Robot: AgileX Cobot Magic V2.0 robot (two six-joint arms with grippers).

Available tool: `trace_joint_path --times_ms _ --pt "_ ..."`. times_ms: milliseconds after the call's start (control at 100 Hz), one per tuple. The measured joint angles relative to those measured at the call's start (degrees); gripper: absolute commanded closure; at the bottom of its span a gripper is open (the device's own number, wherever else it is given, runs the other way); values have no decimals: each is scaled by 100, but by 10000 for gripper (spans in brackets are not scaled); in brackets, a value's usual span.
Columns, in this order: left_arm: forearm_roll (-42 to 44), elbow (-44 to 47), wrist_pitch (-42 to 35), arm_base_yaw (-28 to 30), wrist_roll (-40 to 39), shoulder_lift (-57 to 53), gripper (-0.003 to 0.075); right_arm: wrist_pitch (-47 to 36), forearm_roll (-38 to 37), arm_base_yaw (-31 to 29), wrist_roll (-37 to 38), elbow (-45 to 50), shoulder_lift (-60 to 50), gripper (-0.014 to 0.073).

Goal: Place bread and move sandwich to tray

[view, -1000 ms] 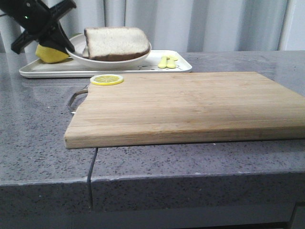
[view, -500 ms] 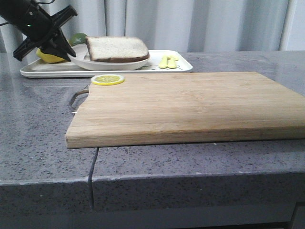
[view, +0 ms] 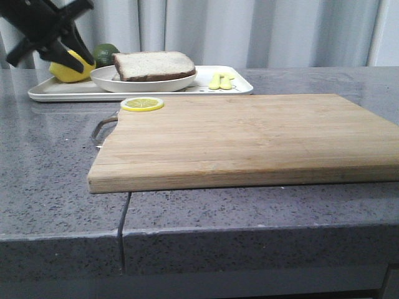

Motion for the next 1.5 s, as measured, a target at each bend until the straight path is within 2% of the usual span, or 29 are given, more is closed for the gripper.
trace_joint_path --times_ms 20,190,450,690,990,1280,1500 --pt "50 0 25 0 10 -59 742 -46 -44 0 0 86 -70 663" --pt "293 0 194 9 22 -560 740 -488 -412 0 -13 1018 -799 663" --pt "779 0 442 -51 22 -1196 740 -1434 -579 0 -17 2899 -2655 663" --pt "1181 678 383 -468 22 -1987 740 -2082 -579 0 -17 4488 -4394 663" --pt "1355 2793 -491 -1127 22 -3536 740 -2128 -579 0 -17 5586 -5905 663" --pt "1364 5256 -1442 -1195 22 -5771 740 -2116 -722 0 -26 5668 -6603 663" --pt "1413 6937 -2055 -1195 22 -7782 740 -1749 -952 0 -26 5668 -6744 663"
